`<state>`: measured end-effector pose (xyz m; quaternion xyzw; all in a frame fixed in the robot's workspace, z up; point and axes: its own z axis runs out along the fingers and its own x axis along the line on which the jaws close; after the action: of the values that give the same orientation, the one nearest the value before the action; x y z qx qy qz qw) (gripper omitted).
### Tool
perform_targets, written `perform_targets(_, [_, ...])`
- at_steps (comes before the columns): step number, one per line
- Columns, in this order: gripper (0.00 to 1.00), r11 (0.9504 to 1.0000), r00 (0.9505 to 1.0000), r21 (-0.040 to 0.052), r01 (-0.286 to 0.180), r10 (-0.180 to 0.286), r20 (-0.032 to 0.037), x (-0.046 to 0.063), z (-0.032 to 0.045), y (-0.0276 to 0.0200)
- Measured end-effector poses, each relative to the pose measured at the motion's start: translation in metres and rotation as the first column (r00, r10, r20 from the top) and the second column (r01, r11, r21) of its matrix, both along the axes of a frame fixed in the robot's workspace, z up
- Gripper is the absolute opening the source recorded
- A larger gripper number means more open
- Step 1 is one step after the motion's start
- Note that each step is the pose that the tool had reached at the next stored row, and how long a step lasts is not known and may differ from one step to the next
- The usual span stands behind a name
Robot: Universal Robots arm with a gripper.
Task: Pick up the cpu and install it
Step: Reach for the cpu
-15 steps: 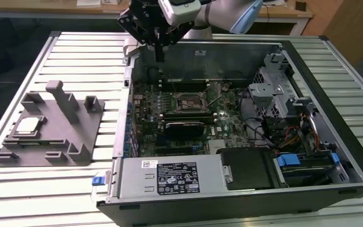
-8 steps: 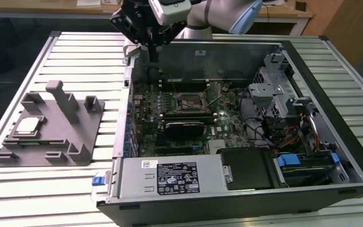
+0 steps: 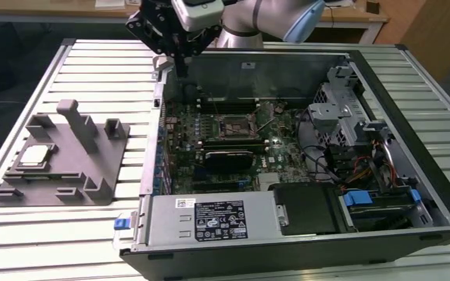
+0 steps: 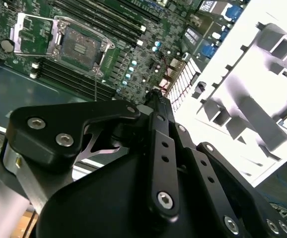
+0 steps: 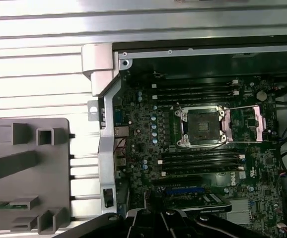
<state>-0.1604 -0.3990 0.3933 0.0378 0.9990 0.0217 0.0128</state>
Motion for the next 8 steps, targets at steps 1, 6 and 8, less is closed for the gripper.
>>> perform_targets(1, [0.11,1.0,1.0,-0.0001,0.0,0.0,0.0,-0.002,0.0,0.0])
perform_targets(6, [0.11,1.0,1.0,0.0,0.0,0.0,0.0002,-0.009,0.0,0.0])
perform_targets(8, [0.11,1.0,1.0,-0.0001,0.0,0.0,0.0001,-0.012,0.0001,0.0])
